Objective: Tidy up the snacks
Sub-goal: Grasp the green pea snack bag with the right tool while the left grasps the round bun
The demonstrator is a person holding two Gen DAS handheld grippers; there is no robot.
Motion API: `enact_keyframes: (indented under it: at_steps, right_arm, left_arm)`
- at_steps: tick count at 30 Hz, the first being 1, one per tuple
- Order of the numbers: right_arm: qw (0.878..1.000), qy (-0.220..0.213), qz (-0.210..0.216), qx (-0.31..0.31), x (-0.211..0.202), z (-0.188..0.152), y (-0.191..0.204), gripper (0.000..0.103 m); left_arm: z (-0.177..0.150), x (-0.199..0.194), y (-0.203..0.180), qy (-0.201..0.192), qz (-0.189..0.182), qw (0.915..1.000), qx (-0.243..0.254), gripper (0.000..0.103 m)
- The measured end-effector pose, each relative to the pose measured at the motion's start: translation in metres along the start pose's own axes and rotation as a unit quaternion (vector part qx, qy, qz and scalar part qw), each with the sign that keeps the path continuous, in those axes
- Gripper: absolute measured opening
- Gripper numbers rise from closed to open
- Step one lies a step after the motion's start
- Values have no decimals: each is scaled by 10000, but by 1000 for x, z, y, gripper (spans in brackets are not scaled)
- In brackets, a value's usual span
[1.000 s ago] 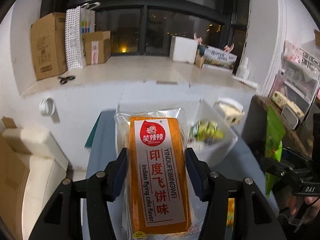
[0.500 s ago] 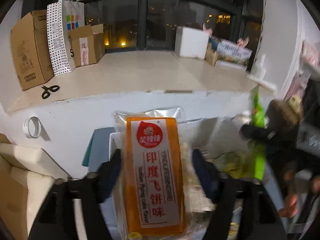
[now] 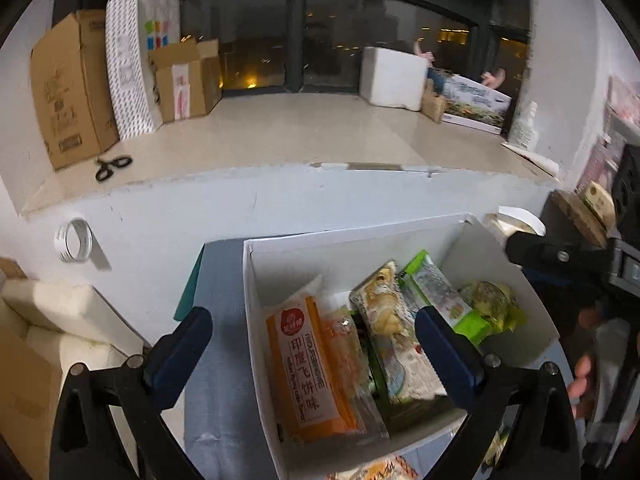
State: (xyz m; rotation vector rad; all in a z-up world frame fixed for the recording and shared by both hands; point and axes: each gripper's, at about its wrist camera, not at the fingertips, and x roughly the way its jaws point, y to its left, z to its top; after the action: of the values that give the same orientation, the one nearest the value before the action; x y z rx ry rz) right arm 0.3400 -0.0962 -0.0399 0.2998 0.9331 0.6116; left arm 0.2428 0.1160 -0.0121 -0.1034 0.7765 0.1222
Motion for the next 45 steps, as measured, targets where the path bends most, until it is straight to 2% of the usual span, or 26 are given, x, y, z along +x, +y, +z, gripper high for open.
enact_keyframes:
  at_steps: [4,5,9,12,14,17,21,26,30,34,45]
  right_arm:
    - [9992,-130,40,-364,-17,-7,9,103]
    - [9987,-187,62,-469,-26,-11,10,103]
    - [9942,-381,56,-1007,-60,-33,14,103]
    - [9886,-437,133,-1436,-91,-58,15,103]
    - [9856,-431,229,-1616,-107,-76,15,103]
    - [9806,-459,219,-1891,-130,-109,11,103]
    - [9758,-200,-16,-2175,-140,-153,1,103]
    - [9691,148,-410,-2426,-133,-197,-16,103]
    - [9667,454,-733,-2409,-113,-213,-31,103]
    - [9603,662,-1097,-2477,-87,-214,-38,103]
    - [9556,1147,-1307,-2377,-22,-200,-51,103]
  left_arm:
    - [-13,-43,-17,-233,430,9968,634,103]
    - [-16,-52,-19,-255,435,9963,691,103]
    - [-36,-98,-26,-233,-44,9958,881,103]
    - [-53,-119,-32,-214,-194,9938,1073,103]
    - [-69,-131,-34,-137,-526,9934,1013,103]
    - [-90,-141,-38,-123,-730,9933,882,103]
    - [-119,-139,-51,-120,-836,9938,721,103]
    - [-147,-125,-68,23,-870,9936,721,103]
    - [-158,-118,-72,136,-827,9945,632,103]
    - [-164,-111,-70,275,-832,9947,541,103]
    - [-168,-106,-61,377,-850,9952,301,103]
